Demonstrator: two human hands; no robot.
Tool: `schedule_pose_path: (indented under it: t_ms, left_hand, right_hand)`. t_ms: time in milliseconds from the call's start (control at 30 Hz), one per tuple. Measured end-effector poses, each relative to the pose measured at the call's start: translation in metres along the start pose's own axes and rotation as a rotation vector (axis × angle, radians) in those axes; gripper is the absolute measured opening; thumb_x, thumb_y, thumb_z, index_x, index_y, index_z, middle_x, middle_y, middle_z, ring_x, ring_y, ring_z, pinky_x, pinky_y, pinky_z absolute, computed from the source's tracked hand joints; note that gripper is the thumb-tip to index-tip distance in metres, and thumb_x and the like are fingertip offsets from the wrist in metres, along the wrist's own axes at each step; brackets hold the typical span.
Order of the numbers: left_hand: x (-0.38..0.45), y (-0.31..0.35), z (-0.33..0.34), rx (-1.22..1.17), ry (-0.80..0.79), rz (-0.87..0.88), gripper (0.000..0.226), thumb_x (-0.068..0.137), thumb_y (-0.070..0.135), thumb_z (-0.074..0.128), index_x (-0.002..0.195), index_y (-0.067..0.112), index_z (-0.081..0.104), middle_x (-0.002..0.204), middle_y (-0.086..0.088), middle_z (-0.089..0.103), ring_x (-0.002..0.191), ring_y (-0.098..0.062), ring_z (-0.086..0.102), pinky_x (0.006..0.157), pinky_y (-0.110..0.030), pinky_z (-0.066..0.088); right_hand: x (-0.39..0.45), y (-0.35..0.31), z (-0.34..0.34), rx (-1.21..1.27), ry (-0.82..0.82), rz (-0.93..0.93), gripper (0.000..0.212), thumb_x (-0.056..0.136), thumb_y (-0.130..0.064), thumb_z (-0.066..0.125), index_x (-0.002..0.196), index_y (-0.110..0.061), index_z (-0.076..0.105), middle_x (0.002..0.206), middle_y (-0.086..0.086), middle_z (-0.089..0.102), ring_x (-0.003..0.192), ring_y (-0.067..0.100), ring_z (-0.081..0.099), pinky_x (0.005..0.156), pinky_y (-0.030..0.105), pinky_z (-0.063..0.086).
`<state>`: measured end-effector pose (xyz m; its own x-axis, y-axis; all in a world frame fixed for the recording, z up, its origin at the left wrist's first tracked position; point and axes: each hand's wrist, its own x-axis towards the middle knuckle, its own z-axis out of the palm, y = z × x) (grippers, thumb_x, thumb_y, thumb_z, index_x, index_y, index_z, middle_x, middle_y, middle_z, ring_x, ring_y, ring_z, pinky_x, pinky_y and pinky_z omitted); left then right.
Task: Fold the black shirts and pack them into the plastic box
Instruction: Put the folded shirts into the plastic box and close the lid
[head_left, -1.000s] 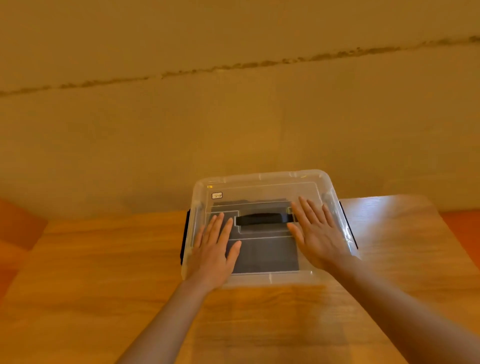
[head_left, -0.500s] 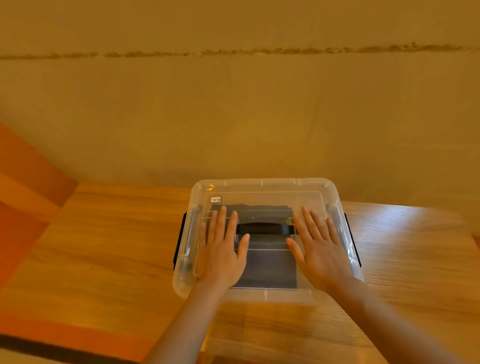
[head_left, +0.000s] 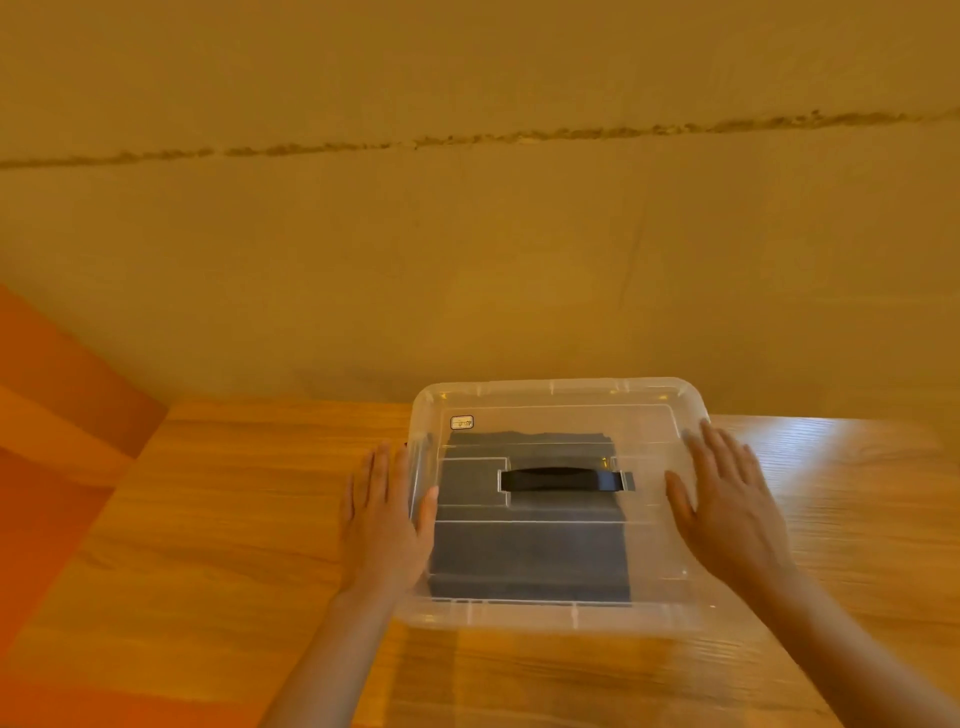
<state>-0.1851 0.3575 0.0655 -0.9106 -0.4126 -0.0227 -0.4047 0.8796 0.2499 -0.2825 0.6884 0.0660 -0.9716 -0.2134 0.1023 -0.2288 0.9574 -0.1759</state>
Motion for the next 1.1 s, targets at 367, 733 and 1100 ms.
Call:
schedule_pose_path:
  t_ms: [367,733,1100]
  left_hand:
    - [0.0,0.003,0.003,-0.507,-0.093,-0.411,0.072,0.089,0.059,0.049,0.146,0.019,0.031,0.137,-0.008,0.047,0.12,-0.029,0.053,0.086,-0.038,0.055]
    - [-0.003,0.013,-0.003,-0.429,0.063,-0.285,0.045,0.094,0.036,0.056,0.132,0.016,0.044,0.12,-0.008,0.058,0.101,-0.023,0.061,0.066,-0.026,0.054]
    - [0.001,0.017,-0.009,-0.35,0.051,-0.325,0.038,0.093,0.032,0.06,0.123,0.014,0.046,0.111,-0.01,0.062,0.091,-0.027,0.064,0.058,-0.025,0.047]
  right_hand:
    - [0.008,0.008,-0.012,0.374,-0.246,0.588,0.073,0.091,-0.062,0.035,0.133,-0.003,0.036,0.096,0.017,0.06,0.077,0.031,0.054,0.065,0.038,0.044]
    - [0.002,0.005,-0.019,0.15,-0.038,0.419,0.032,0.094,-0.038,0.05,0.084,-0.009,0.046,0.068,0.003,0.054,0.058,0.02,0.051,0.047,0.029,0.032]
    - [0.0,0.002,-0.023,0.234,0.017,0.412,0.023,0.091,-0.022,0.059,0.074,-0.009,0.052,0.056,0.001,0.053,0.048,0.015,0.048,0.042,0.024,0.028]
